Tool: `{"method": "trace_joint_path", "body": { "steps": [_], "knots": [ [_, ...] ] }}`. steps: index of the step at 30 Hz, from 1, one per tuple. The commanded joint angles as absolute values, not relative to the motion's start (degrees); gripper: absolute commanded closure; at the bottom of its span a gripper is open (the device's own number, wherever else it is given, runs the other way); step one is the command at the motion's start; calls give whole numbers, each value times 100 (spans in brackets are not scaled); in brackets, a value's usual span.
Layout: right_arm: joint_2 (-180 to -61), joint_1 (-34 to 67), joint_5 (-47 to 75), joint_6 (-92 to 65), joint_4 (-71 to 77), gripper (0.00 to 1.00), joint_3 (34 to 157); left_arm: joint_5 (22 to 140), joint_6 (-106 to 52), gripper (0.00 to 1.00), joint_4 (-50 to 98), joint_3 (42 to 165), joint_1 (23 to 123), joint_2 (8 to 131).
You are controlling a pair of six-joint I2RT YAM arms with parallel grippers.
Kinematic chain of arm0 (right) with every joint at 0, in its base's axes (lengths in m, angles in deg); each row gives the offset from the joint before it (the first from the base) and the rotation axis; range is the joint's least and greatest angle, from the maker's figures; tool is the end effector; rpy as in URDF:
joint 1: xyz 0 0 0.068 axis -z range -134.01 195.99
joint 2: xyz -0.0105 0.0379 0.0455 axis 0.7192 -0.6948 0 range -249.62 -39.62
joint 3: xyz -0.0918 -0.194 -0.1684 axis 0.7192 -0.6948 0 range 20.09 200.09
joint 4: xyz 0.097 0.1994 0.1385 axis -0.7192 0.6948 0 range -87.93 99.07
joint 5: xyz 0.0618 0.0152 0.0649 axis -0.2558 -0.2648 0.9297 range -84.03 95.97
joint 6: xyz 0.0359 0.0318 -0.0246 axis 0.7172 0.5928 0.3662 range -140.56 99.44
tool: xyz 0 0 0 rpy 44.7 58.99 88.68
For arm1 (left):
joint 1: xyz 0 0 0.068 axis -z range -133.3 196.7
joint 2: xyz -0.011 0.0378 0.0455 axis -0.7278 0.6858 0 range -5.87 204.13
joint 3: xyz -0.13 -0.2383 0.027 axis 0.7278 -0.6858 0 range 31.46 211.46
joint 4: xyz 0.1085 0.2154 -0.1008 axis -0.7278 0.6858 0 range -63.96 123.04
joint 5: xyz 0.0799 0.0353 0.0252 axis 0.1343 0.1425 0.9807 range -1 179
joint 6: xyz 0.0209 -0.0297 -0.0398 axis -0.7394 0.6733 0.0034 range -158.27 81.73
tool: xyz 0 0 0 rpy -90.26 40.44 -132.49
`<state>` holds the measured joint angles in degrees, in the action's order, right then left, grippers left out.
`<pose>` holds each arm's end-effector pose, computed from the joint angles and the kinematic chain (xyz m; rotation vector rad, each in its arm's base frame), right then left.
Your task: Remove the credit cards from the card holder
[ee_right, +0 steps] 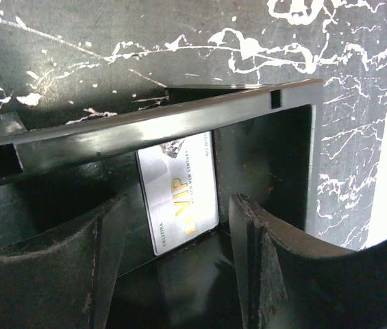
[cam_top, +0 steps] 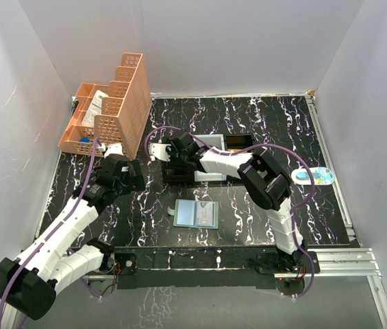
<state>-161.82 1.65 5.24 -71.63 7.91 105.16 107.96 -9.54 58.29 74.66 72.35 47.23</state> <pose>0.3382 0.3298 0.1623 -1.7130 1.5672 -0.0740 0.1789 -0.0731 0.2694 -0.2276 2.2498 -0.1222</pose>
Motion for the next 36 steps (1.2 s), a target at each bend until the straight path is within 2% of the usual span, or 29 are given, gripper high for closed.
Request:
{"method": "trace_joint_path", "body": {
  "steps": [1,4,11,16,20,25,28,31,33,36],
  "knots": [
    [-15453,212,734,-6604,145,42,10701,10796,-988,1,5929,7557,7210,4712],
    [-14998,210,689,-6220,-234,38,10490,10790,-995,1,5933,7553,7210,4677],
    [-13519,210,-940,-3944,-1255,11,9486,10775,-945,1,5920,7529,7210,4497],
    [-12557,209,-1993,-2034,-514,9,8691,10519,-994,1,5768,7477,7210,4327],
    [-11778,209,-1941,-471,104,9,7922,10154,-1117,1,5548,7434,7210,4166],
    [-11044,205,-799,1075,648,12,7002,8867,-1354,1,4925,7326,7210,4033],
    [-10709,210,192,1489,392,24,6496,7467,-1212,4,4255,7122,7210,4118],
    [-10462,207,591,2257,505,35,6036,5962,-603,10,3624,6980,7218,4587],
    [-10342,207,636,2501,629,40,5775,5638,-348,12,3297,6840,7275,4748],
    [-10250,208,663,2635,905,44,5534,5849,-179,12,3148,6713,7518,4821]
  ]
}}
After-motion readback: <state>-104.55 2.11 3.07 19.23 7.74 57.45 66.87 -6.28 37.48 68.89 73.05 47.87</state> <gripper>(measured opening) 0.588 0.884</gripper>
